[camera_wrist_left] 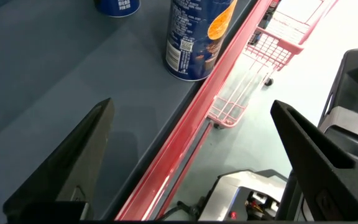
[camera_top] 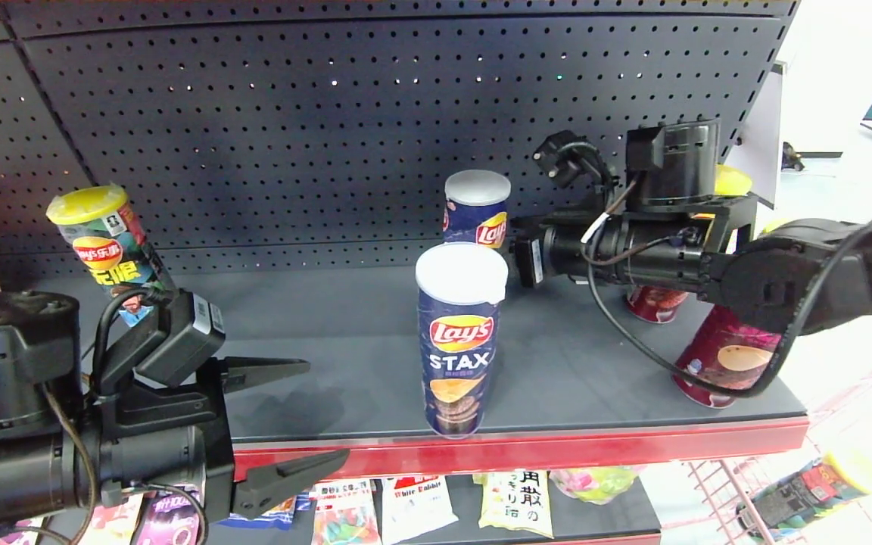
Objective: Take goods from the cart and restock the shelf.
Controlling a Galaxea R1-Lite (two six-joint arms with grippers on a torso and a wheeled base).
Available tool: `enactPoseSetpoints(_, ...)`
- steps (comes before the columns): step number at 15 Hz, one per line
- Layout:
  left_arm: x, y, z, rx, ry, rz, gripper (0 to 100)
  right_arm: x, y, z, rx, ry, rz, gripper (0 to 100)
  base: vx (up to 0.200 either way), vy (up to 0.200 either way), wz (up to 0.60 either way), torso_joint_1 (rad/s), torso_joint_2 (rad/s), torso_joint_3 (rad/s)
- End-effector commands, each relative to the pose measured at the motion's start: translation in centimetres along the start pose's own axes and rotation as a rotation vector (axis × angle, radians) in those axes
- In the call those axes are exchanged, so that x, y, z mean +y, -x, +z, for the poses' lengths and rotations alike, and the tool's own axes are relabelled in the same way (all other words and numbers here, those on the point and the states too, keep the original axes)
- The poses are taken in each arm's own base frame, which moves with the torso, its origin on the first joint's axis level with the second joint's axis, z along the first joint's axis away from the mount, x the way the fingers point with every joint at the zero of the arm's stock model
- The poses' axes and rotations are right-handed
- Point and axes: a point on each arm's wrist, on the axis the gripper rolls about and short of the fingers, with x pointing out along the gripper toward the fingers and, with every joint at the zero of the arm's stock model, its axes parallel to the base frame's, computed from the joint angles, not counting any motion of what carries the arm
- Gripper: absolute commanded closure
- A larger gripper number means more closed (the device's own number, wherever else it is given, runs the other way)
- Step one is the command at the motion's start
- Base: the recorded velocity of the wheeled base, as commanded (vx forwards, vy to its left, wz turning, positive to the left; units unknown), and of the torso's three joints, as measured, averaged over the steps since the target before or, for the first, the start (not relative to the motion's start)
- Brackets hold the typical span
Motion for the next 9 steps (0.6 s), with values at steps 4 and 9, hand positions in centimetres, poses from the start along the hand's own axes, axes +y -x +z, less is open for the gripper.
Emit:
enactPoseSetpoints(4, 0.0, -0.1, 0.0, 0.000, -0.002, 0.000, 0, 1.0, 4.7, 1.0, -0.035, 0.009, -0.017, 0, 0.000, 0.000, 0.00, 0.000, 0.00, 0.000)
enactPoseSetpoints(9, 0.0, -0.1, 0.0, 0.000, -0.002, 0.000, 0, 1.4, 7.0, 1.7, -0.067, 0.017, -0.029, 0, 0.000, 0.000, 0.00, 0.000, 0.00, 0.000)
